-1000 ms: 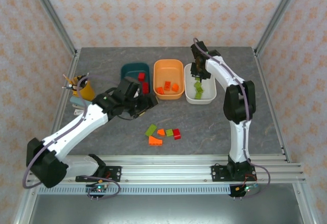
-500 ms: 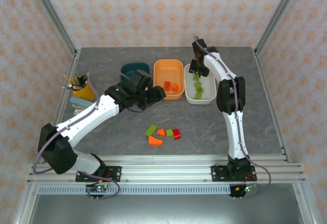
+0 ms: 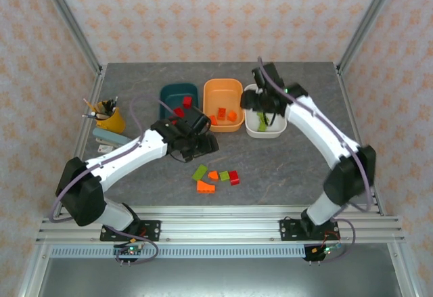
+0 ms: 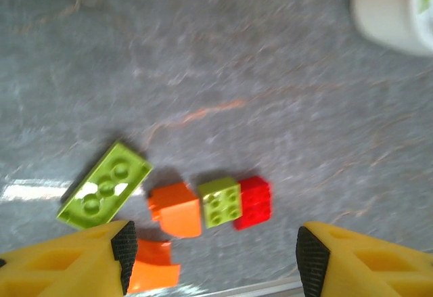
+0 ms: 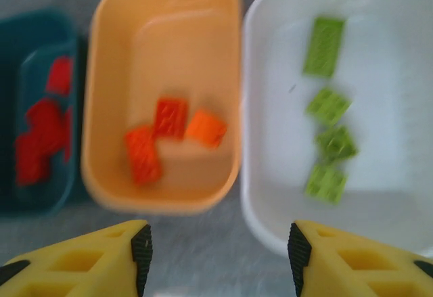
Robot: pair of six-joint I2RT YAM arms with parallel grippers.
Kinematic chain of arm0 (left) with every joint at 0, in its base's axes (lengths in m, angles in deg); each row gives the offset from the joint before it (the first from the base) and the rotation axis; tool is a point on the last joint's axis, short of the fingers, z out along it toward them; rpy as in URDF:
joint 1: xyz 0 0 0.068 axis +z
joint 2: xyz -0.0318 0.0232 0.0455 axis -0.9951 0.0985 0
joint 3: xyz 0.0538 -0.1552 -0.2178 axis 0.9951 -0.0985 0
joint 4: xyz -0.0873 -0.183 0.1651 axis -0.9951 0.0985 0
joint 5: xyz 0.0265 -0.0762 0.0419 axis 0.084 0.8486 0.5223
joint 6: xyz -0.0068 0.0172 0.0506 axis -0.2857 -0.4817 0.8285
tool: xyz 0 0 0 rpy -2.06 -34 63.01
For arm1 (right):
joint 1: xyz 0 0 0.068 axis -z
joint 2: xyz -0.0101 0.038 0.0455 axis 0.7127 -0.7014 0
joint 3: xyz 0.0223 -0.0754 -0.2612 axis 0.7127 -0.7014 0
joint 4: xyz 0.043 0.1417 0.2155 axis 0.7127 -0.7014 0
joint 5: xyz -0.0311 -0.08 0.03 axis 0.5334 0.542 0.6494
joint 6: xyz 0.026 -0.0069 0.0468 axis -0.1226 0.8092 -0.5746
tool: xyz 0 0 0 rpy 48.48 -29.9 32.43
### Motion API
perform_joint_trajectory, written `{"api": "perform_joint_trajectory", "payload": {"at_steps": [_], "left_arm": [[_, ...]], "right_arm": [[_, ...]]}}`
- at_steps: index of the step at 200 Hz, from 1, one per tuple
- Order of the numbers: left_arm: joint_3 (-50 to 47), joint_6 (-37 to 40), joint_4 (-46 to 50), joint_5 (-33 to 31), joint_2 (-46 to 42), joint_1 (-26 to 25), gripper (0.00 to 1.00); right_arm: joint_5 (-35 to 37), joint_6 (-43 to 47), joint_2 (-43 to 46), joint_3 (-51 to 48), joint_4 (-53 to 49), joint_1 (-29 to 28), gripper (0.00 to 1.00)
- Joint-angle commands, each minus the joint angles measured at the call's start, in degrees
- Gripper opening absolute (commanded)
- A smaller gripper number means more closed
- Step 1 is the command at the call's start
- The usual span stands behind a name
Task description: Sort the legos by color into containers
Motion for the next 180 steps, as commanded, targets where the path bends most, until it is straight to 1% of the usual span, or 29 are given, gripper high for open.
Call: {"api": "perform_joint_trajectory", "payload": {"at_steps": [1,16,32,39,52,69,108,129,159,180], "left_arm": [[-2.7,2.6,5.7,-2.4,-1.8,-3.2,0.66],[-4.3,2.3,8.8,-3.4,-1.6,-5.0,0.69],[-9.0,-2.2,6.1,-1.7,-2.9,-6.2,0.73],[-10.9,-5.0,4.9,-1.5,-3.8,-6.3,0.74],[-13.2,-12.8,3.5,-1.9,-5.3,-6.2,0.78],[-15.7,-24.2,-0.5,-0.6,-6.2,-6.3,0.78],[-17.2,-43.8,-5.8,0.6,-6.9,-6.8,0.79],[-17.9,-53.6,-7.2,0.9,-6.9,-9.0,0.79],[-20.0,-63.2,-6.0,-2.0,-8.3,-11.9,0.81],[-22.1,-68.2,-7.9,-3.4,-8.6,-13.1,0.81]], "right_arm": [[-1.1,-1.4,6.9,-11.6,3.7,-4.1,0.58],[-2.2,-3.7,11.8,-18.5,5.1,-7.8,0.59],[-3.0,-5.9,15.9,-23.7,6.8,-12.0,0.6],[-3.0,-6.7,17.1,-25.2,7.2,-13.6,0.6],[-2.7,-8.0,18.4,-26.9,7.3,-16.1,0.6],[-1.8,-8.9,18.8,-27.6,6.7,-18.2,0.6],[-1.0,-9.3,18.8,-27.5,6.7,-18.7,0.6],[-1.1,-8.9,18.7,-27.5,6.2,-18.7,0.6],[-1.5,-8.4,20.4,-28.7,5.8,-18.7,0.61],[-1.1,-8.2,20.7,-29.6,5.3,-18.7,0.61]]}}
